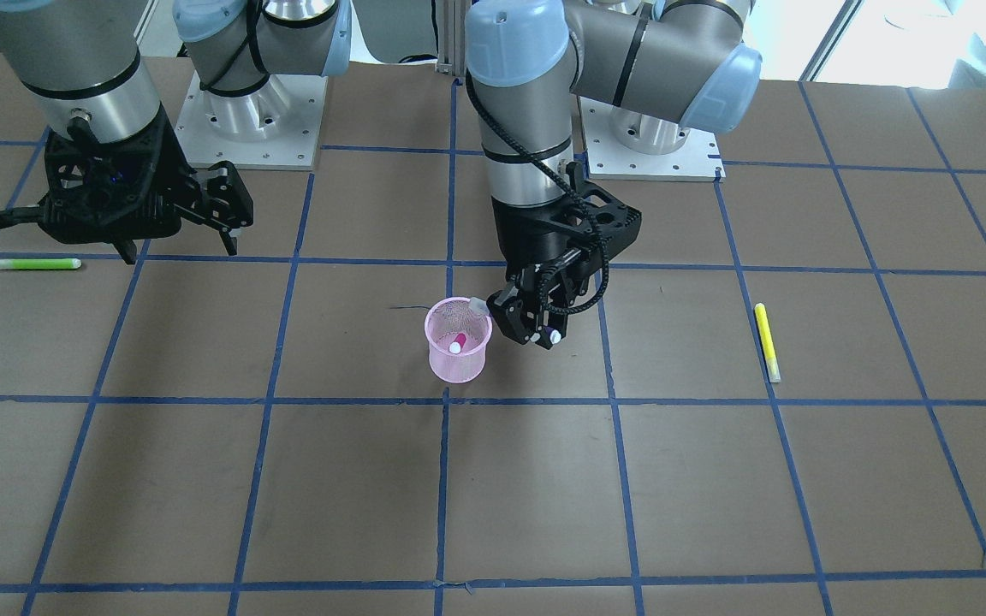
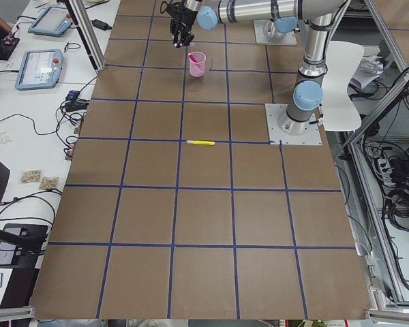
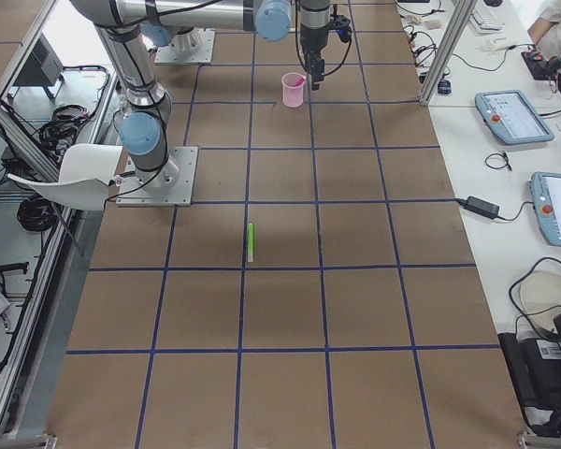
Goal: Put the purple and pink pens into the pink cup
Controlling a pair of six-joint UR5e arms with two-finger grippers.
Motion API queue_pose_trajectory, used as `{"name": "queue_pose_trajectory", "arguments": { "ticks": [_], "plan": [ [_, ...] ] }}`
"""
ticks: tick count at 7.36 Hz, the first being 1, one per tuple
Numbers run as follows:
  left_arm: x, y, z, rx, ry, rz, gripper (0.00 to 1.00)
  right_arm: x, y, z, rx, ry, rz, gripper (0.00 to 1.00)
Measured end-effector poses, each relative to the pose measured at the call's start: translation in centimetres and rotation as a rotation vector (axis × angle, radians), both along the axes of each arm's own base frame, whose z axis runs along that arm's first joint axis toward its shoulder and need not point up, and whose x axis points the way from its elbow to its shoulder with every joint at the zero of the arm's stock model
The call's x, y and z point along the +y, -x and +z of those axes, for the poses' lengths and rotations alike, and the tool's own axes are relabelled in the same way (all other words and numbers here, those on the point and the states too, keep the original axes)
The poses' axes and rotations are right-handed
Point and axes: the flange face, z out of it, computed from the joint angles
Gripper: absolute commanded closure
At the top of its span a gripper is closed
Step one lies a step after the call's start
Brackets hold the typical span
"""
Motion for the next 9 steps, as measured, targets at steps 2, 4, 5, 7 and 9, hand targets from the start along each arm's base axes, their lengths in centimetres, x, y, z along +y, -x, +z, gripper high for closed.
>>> {"name": "queue_pose_trajectory", "arguments": {
  "ticks": [2, 4, 5, 7, 9],
  "plan": [
    [1.6, 1.7, -2.3, 0.009, 0.000, 0.092, 1.00, 0.5, 0.0, 0.2, -0.002, -0.007, -0.014, 0.00],
    [2.3, 2.7, -4.3, -0.038, 0.008, 0.136, 1.00, 0.5, 0.0, 0.2, -0.004, -0.003, -0.017, 0.00],
    [2.5, 3.2, -5.1, -0.075, 0.016, 0.141, 1.00, 0.5, 0.0, 0.2, -0.006, -0.002, -0.017, 0.00],
    [2.7, 4.1, -6.5, -0.096, 0.021, 0.166, 1.00, 0.4, -0.1, 0.1, -0.008, -0.006, -0.019, 0.00],
    [3.6, 5.8, -7.9, -0.109, 0.019, 0.166, 1.00, 0.4, 0.0, 0.0, -0.016, -0.010, -0.022, 0.00]
  ]
}}
